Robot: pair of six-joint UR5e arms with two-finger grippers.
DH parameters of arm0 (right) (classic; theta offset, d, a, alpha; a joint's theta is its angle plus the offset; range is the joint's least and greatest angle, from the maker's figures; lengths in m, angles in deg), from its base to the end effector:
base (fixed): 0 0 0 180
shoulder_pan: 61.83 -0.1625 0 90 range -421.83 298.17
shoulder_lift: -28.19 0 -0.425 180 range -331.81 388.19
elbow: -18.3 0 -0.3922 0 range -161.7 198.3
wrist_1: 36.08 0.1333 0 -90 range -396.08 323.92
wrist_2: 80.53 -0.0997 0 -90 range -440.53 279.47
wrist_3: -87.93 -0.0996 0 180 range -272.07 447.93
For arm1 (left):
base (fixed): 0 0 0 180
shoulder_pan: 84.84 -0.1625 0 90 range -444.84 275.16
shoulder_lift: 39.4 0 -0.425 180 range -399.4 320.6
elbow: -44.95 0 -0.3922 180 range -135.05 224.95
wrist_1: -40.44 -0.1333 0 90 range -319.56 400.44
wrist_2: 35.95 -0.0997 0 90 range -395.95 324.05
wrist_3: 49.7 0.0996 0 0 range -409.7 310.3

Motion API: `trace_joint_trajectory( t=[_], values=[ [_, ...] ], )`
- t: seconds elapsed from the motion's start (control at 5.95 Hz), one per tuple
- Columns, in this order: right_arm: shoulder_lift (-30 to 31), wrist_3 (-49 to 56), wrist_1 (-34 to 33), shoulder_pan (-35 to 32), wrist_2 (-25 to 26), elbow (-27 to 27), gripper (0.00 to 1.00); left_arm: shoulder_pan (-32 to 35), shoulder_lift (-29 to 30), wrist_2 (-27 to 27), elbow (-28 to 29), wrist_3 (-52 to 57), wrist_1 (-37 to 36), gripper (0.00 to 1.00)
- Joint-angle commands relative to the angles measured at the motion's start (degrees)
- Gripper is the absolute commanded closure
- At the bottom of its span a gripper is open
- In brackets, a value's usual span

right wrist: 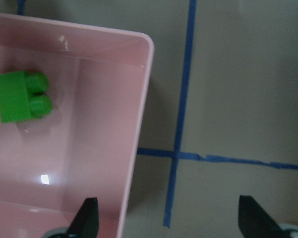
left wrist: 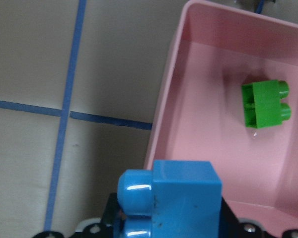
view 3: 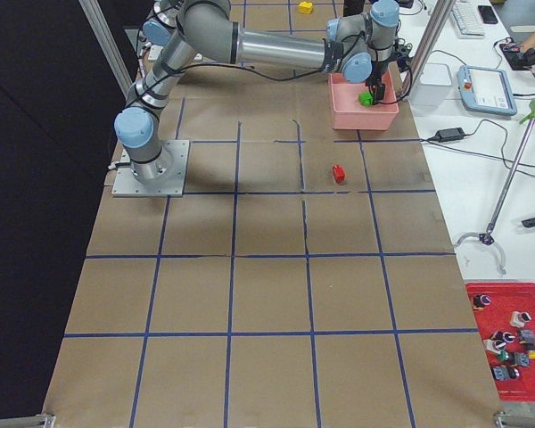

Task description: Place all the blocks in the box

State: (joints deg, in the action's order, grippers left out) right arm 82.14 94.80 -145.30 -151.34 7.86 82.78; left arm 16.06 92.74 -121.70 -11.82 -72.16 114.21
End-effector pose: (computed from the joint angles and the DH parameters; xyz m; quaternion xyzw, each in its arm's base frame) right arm 0.1297 -0.7504 0.3511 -0.0565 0.9954 -0.0765 0.0091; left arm -0.2864 -0.7434 0.3311 0.0981 -0.9924 0.0505 0.0538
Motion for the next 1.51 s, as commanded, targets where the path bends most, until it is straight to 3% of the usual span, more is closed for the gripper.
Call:
trace_joint_trajectory(
  t=[0.0,0.17,0.34,0.5,0.84,1.01,1.18,1.35],
  values=[
    [8.8,2.4,-8.4,6.2,0.8,15.8,0.0,4.1,6.8,-0.3,5.1,-5.9,-3.7,0.7],
    [10.8,2.7,-16.7,8.6,1.1,24.0,0.0,4.6,10.1,-0.1,8.5,-6.0,-3.9,0.54],
    [12.1,1.8,-20.8,10.1,1.5,29.1,0.0,4.7,10.7,0.2,8.8,-6.1,-4.9,0.01],
    [11.8,0.4,-20.7,12.5,1.8,30.1,0.0,4.6,10.1,0.1,9.0,-5.7,-4.8,0.01],
    [10.2,-27.8,-20.8,12.7,4.1,30.2,0.0,2.8,3.3,-0.1,7.7,-3.5,-1.1,0.01],
    [8.4,-29.5,-22.1,12.6,4.6,29.7,0.0,-1.5,-1.8,-0.5,5.5,5.1,5.1,0.01],
    [6.3,-41.3,-26.8,12.7,5.2,29.3,0.0,-6.6,-7.1,-0.6,0.7,14.3,8.5,0.01],
    [5.0,-48.1,-26.8,12.6,6.7,29.1,0.0,-12.4,-13.8,-0.6,-6.9,24.5,8.6,0.01]
  ],
)
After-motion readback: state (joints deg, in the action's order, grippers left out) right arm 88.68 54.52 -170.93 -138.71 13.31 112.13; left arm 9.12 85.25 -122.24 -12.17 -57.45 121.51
